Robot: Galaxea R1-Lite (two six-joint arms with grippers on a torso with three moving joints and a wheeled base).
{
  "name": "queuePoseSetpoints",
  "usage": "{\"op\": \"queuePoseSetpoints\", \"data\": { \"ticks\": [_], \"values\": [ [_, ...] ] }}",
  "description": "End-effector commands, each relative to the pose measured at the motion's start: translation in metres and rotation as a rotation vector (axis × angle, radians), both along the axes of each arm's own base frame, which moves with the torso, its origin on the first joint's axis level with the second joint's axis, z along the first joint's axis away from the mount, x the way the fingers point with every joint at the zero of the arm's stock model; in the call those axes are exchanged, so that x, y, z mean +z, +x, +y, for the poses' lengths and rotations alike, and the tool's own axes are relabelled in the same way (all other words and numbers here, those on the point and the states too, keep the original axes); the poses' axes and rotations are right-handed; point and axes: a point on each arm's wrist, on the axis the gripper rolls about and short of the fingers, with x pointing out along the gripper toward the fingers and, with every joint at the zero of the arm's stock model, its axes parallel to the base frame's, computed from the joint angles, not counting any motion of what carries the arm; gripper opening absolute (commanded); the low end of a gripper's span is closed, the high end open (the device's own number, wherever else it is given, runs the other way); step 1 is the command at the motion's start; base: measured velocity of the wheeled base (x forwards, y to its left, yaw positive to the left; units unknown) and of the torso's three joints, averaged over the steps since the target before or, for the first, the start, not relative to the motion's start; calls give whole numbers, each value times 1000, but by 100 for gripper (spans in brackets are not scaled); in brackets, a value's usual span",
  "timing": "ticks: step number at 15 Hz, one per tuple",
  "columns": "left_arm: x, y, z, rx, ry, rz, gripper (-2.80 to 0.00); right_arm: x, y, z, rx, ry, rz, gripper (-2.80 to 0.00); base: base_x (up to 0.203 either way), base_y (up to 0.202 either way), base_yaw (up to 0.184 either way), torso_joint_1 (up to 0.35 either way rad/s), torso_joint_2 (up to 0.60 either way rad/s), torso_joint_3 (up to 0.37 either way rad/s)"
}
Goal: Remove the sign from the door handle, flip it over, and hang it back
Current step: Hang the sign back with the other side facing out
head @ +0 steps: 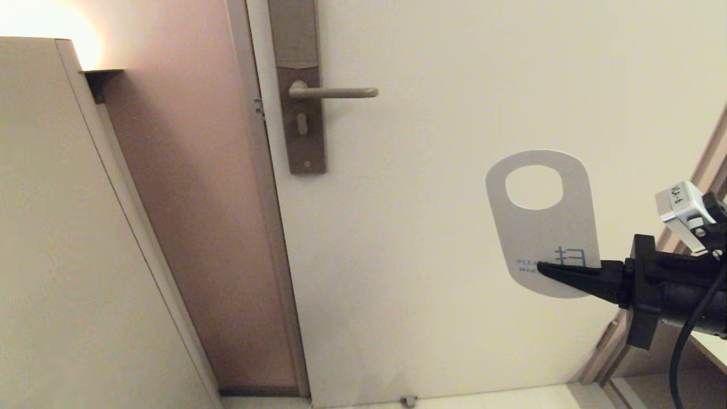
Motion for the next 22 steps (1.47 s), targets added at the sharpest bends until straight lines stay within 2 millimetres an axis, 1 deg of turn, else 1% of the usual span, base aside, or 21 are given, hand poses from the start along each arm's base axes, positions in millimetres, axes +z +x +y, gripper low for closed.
{"op": "queuePoseSetpoints", "data": {
  "ticks": [1, 3, 6, 10, 22],
  "values": [
    [-1, 0, 0, -45, 15, 19, -280, 0, 2, 0, 3, 0, 0, -280, 0, 0, 0, 0, 0, 0],
    [-2, 1, 0, -72, 26, 31, -280, 0, 3, 0, 1, -1, 2, -280, 0, 0, 0, 0, 0, 0],
    [-1, 0, 0, -61, -14, 21, -280, -1, 3, -3, -12, -1, 1, -280, 0, 0, 0, 0, 0, 0],
    [-2, -7, 0, -67, -8, -59, -280, 1, 5, -3, -15, -4, -5, -280, 0, 0, 0, 0, 0, 0],
    [0, -10, 1, -7, -41, -118, -280, 5, 10, -5, -30, -3, -20, -280, 0, 0, 0, 0, 0, 0]
  ]
}}
